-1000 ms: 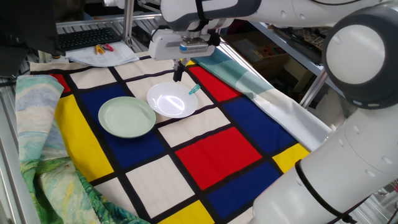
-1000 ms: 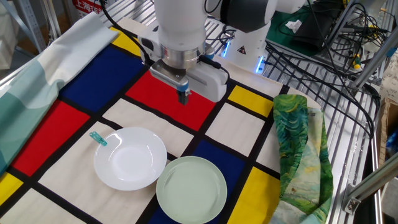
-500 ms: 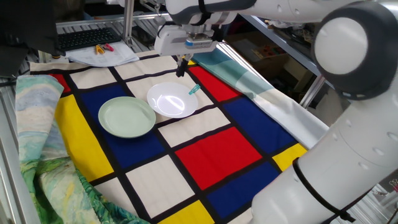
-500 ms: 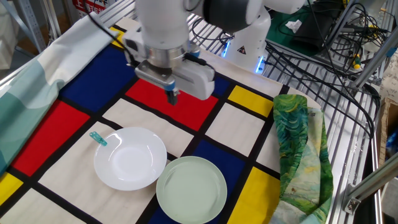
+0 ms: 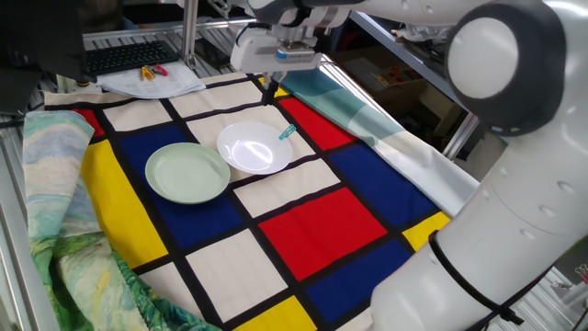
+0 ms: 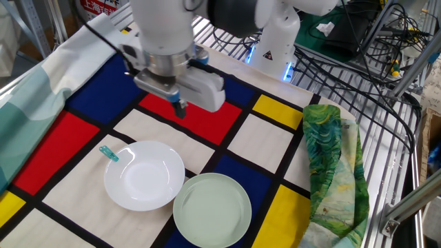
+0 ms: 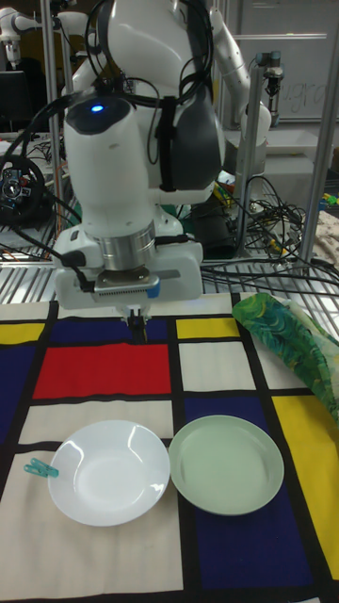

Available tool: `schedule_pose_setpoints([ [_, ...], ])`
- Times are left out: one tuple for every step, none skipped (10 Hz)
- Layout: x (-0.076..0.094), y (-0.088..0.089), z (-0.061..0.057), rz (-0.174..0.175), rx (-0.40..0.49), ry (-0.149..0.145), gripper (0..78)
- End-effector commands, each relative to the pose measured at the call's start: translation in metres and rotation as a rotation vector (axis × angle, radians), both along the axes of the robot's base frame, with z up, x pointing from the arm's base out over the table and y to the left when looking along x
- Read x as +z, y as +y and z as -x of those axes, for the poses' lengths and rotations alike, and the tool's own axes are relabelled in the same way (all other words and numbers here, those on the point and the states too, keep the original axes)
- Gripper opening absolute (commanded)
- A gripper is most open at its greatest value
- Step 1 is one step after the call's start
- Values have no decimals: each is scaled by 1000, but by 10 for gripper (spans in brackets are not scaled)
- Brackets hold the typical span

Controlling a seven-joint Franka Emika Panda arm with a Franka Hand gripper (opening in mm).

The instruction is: Use a clamp

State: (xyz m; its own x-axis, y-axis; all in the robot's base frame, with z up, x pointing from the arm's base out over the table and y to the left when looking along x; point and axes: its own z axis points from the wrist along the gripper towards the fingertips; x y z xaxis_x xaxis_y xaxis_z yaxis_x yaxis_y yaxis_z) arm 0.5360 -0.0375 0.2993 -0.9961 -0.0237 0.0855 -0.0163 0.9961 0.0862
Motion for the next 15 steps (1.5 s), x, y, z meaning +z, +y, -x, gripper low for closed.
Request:
schedule_pose_setpoints([
  [4,-7,-9,-20,-15,-3,0],
  [5,-10,-13,-18,-34,-8,0],
  [5,-10,-13,-17,-43,-8,0],
  [5,-11,-13,-15,-60,-8,0],
  [5,-11,-13,-9,-68,-8,0],
  [5,-11,-13,-9,-69,-7,0],
  [5,-11,-13,-10,-71,-6,0],
  [5,-11,-13,-10,-71,-7,0],
  [5,-11,-13,-10,-70,-10,0],
  [5,-11,-13,-16,-81,-5,0],
  [5,-11,-13,-46,-87,0,0],
  [5,-11,-13,-55,-116,15,0],
  [5,-11,-13,-41,-152,19,0],
  [5,-11,-13,-33,-191,18,0],
  [5,-11,-13,-33,-231,20,0],
])
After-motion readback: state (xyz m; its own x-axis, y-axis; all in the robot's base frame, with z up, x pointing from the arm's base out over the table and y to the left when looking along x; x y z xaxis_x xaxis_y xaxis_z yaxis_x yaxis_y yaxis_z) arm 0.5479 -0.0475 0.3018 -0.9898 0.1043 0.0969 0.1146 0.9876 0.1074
